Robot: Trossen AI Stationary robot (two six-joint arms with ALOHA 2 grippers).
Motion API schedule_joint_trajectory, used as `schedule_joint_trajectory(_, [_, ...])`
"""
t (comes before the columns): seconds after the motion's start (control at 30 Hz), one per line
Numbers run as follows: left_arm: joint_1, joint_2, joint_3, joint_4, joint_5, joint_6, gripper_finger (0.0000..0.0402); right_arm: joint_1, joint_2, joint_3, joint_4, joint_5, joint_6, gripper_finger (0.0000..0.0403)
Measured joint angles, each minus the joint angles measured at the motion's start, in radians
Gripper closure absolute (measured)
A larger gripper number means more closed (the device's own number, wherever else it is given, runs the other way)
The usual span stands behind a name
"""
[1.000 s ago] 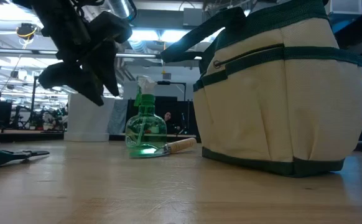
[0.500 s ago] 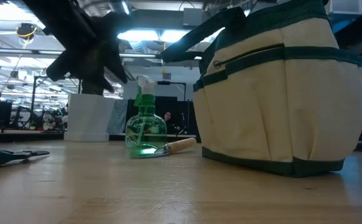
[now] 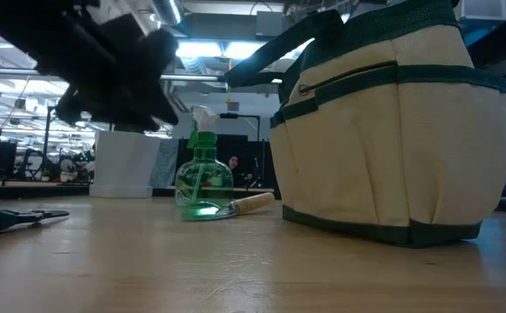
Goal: Pick & Place Garden tools in Gardening bag
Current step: Put the green spray bottle into the light brown gardening bag
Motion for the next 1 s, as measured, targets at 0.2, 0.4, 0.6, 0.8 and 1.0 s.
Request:
schedule_joint_trajectory(0.2, [0.018, 0.062, 0.000, 0.005, 0.070, -0.006, 0.0217, 0.000, 0.000, 0.000, 0.000, 0.000, 0.000, 0.0279])
schedule_joint_trajectory(0.4, [0.024, 0.037, 0.021, 0.021, 0.265, -0.029, 0.0217, 0.000, 0.000, 0.000, 0.000, 0.000, 0.000, 0.0279])
schedule_joint_trajectory(0.6, [0.047, -0.085, 0.090, 0.023, 0.453, 0.189, 0.0217, 0.000, 0.000, 0.000, 0.000, 0.000, 0.000, 0.0279])
schedule_joint_trajectory(0.8, [0.086, -0.230, 0.154, 0.016, 0.451, 0.600, 0.0217, 0.000, 0.000, 0.000, 0.000, 0.000, 0.000, 0.0279])
schedule_joint_trajectory(1.0, [0.170, -0.313, 0.165, 0.011, 0.501, 1.174, 0.0217, 0.000, 0.000, 0.000, 0.003, 0.000, 0.000, 0.0279])
